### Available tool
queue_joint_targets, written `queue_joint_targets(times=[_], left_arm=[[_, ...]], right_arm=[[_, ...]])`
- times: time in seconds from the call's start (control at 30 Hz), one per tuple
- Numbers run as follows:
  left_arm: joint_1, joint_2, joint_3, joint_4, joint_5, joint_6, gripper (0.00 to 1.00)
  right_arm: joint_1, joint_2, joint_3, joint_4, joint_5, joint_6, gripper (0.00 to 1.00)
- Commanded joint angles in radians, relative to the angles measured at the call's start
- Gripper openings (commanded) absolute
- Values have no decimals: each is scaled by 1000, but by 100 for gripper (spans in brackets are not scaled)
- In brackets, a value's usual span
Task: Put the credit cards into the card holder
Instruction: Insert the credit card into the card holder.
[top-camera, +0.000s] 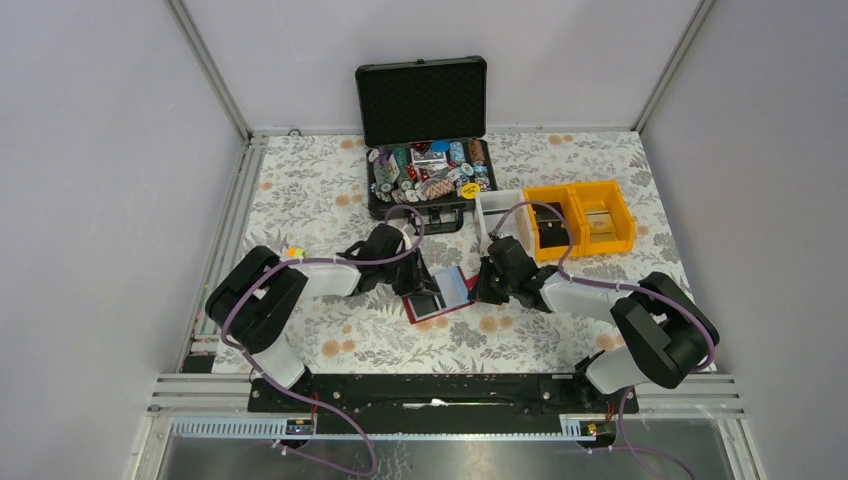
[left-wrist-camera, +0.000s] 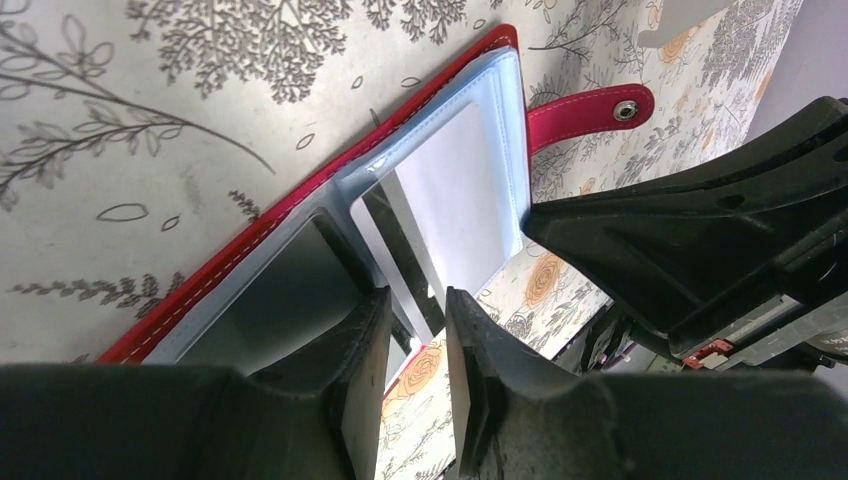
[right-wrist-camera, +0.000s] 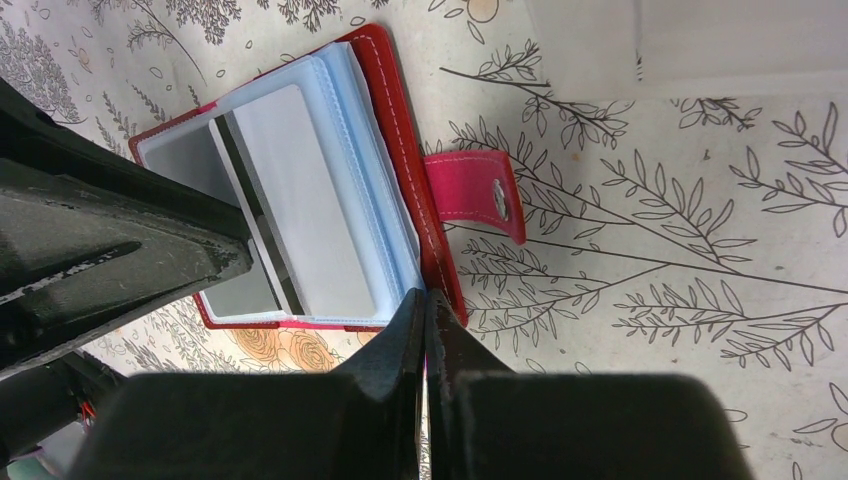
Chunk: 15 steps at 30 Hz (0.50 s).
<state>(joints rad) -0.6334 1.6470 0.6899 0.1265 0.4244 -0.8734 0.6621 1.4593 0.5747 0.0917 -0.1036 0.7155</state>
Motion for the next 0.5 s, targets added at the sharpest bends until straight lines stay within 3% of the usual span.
queue_joint_targets(times=[0.0,0.37,0.47], left_arm=[[-20,30,47,35,15,-11,29],[-38,29,70,40,24,-25,27],[-32,-5,70,10,6,-3,31]], right_arm=[[2,18,-6,-10,-8,-7,0],[3,7,-13,-9,-2,-3,0],[3,-9,-11,-22,22,0,3]])
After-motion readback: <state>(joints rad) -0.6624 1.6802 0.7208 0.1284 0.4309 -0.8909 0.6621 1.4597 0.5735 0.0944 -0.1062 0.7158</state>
